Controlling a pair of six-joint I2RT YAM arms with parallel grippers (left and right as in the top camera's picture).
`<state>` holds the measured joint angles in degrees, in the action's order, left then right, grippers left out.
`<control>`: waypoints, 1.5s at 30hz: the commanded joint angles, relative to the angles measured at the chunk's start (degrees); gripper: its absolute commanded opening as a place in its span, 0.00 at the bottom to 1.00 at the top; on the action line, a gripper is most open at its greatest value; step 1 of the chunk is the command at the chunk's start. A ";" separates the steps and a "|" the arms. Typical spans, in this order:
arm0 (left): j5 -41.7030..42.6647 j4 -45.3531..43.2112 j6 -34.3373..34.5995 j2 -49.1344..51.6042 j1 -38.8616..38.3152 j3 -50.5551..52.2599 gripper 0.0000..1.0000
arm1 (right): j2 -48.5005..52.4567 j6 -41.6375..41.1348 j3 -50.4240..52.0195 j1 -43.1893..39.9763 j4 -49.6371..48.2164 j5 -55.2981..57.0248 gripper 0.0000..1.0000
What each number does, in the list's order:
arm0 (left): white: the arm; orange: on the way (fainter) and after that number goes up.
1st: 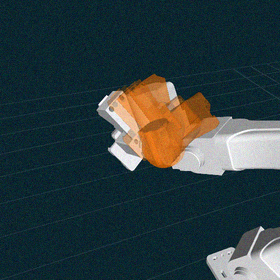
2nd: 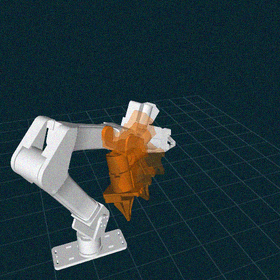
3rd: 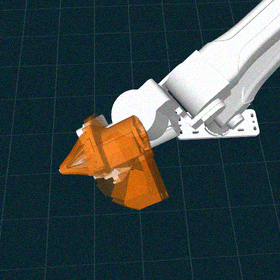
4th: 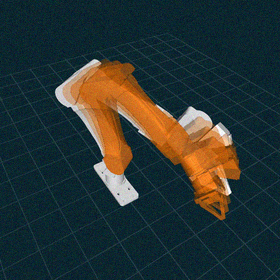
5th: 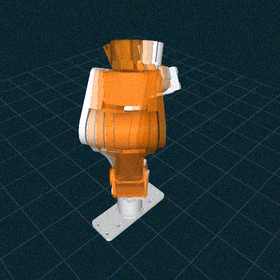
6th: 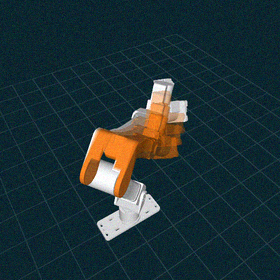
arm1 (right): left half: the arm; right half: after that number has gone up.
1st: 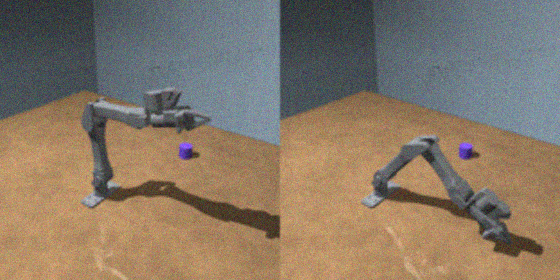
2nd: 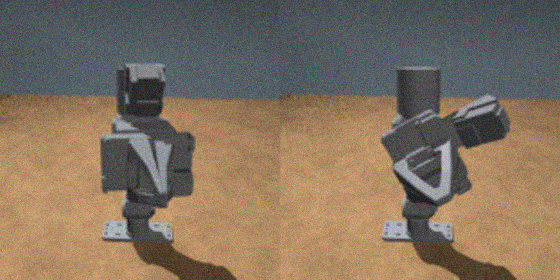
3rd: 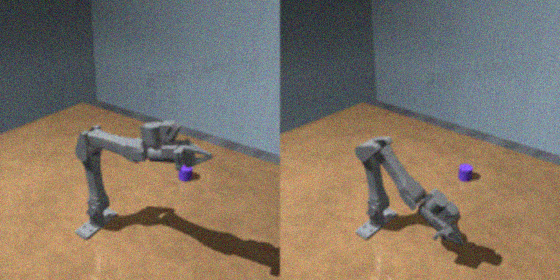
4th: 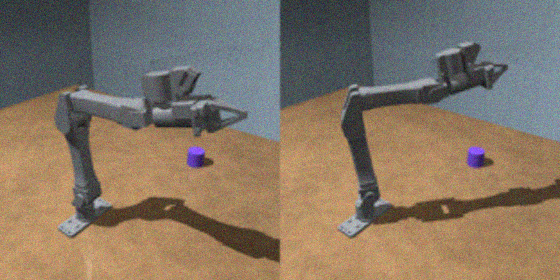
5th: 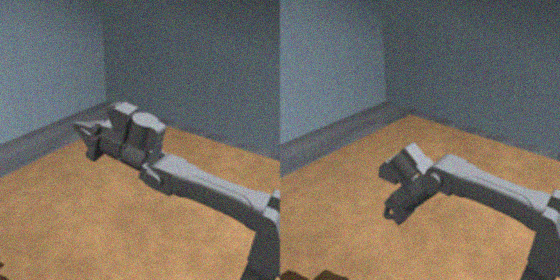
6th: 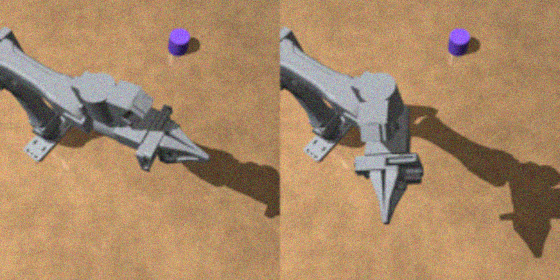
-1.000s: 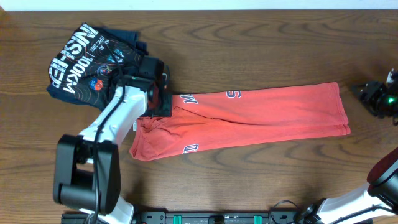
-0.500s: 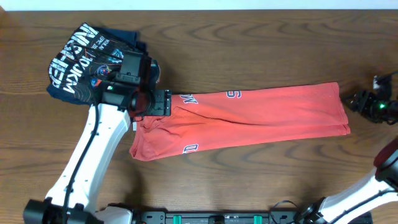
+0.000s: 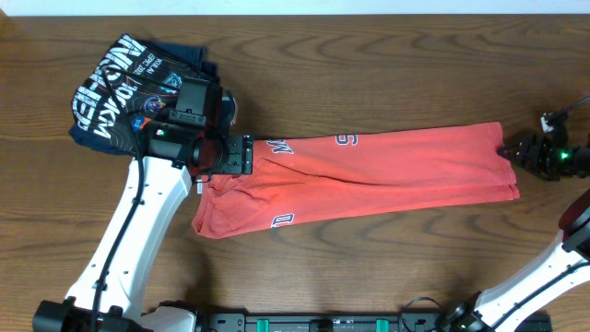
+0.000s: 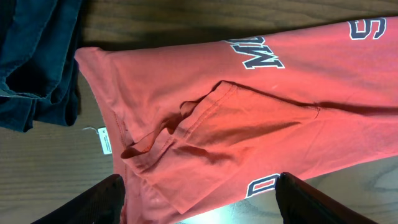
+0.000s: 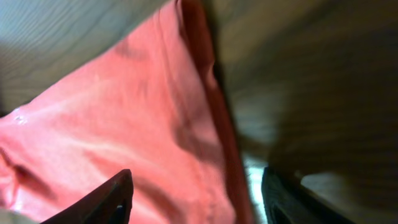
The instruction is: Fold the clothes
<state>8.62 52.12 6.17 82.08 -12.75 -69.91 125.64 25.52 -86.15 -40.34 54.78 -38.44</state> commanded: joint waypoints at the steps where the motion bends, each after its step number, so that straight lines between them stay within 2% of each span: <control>1: 0.11 0.11 0.09 -0.11 0.20 -1.05 0.79 | 4.55 2.64 1.68 0.79 2.08 4.55 0.63; 4: 0.11 0.04 0.07 -0.11 0.20 -1.05 0.79 | 4.70 2.64 1.70 0.90 3.63 5.35 0.59; 11: 0.11 -0.96 0.07 -0.11 0.20 -1.05 0.80 | 4.70 2.64 1.73 1.05 4.37 5.53 0.42; 14: 0.11 -0.96 0.07 -0.11 0.20 -1.05 0.80 | 4.70 2.64 1.73 1.05 4.37 4.68 0.40; 15: 0.11 -0.96 0.07 -0.11 0.20 -1.05 0.80 | 4.70 2.67 1.73 1.05 4.33 3.63 0.36; 27: 0.09 -0.96 0.07 -0.11 0.20 -1.05 0.80 | 4.70 5.88 1.73 0.98 5.18 -3.39 0.27; 28: 0.09 -0.96 0.07 -0.11 0.20 -1.05 0.80 | 4.70 5.88 1.73 0.98 5.20 -3.06 0.25; 29: 0.09 -0.96 0.07 -0.11 0.20 -1.05 0.80 | 4.70 5.77 1.70 0.96 5.01 -1.73 0.18; 33: 0.09 -0.94 0.04 -0.11 0.20 -1.05 0.80 | 4.33 1.81 0.22 -0.07 4.50 -0.79 0.01; 41: 0.09 -0.96 0.07 -0.11 0.20 -1.05 0.80 | -1.27 -4.66 -7.26 0.02 9.77 -0.98 0.02; 45: 0.09 -0.96 0.07 -0.11 0.20 -1.05 0.80 | -6.54 -9.49 -7.28 2.97 9.60 5.40 0.02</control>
<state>8.62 51.05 6.17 82.08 -12.75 -69.91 124.66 20.88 -91.94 -39.90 64.27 -36.93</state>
